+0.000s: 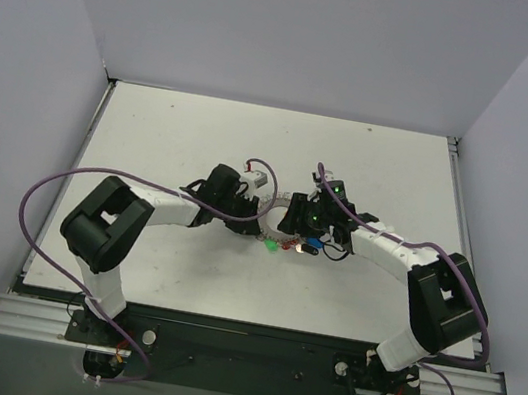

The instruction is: Put the keys on the keyring

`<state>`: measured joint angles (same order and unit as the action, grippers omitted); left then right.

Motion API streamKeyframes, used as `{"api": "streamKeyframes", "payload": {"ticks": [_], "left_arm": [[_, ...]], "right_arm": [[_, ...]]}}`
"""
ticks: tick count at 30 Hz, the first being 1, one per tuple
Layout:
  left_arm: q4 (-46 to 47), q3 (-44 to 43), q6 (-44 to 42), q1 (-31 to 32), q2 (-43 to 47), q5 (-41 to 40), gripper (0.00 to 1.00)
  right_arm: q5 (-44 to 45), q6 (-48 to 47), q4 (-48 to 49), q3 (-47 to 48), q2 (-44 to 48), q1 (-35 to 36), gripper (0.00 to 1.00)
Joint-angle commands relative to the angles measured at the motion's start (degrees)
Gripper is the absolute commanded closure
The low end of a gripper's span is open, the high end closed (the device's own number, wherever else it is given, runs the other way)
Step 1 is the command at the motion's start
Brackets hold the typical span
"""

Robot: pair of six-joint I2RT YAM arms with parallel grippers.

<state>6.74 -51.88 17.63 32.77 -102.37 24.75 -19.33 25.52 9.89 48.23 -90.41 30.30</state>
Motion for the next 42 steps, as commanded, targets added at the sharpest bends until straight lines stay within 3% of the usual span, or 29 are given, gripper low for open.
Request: {"api": "streamKeyframes", "payload": {"ticks": [1, 3, 13, 19, 23, 25, 27, 31, 37, 42], "left_arm": [[3.2, 0.1, 0.0, -0.2, -0.5, 2.3, 0.84], [3.4, 0.2, -0.2, -0.2, 0.2, 2.3, 1.00], [0.8, -0.3, -4.4, 0.0, 9.8, -1.3, 1.00], [-3.7, -2.6, -9.4, 0.6, 17.3, 1.0, 1.00], [-9.1, -4.5, -10.1, 0.8, 18.3, -2.9, 1.00], [-10.4, -4.4, -9.7, 0.8, 17.8, -4.7, 0.66], [-11.2, -4.0, -8.3, 0.9, 16.2, -5.7, 0.44], [-11.1, -3.6, -7.0, 1.0, 13.0, -5.9, 0.41], [-8.5, -3.7, -4.4, 1.2, 6.6, -3.9, 0.51], [-5.2, -3.5, -3.7, 1.2, 3.6, -4.2, 0.53]], "right_arm": [[0.5, 0.0, 0.5, -0.4, 2.9, -0.3, 0.57], [0.6, -0.1, 0.6, -0.6, 3.2, -0.3, 0.57], [1.1, -0.6, -1.4, -1.5, 9.2, -1.3, 0.57], [-1.9, -2.5, -2.1, -1.8, 15.6, -2.4, 0.55], [-2.9, -4.4, -3.4, -1.6, 18.4, -2.4, 0.44], [-2.2, -4.7, -4.5, -1.5, 19.0, -2.5, 0.41], [-1.6, -5.0, -5.2, -1.6, 18.9, -2.5, 0.40], [-0.9, -4.8, -5.6, -2.3, 17.8, -2.5, 0.39], [-0.4, -4.6, -5.1, -3.0, 15.9, -2.5, 0.39], [-0.5, -4.9, -5.1, -2.8, 14.9, -2.5, 0.40]]}}
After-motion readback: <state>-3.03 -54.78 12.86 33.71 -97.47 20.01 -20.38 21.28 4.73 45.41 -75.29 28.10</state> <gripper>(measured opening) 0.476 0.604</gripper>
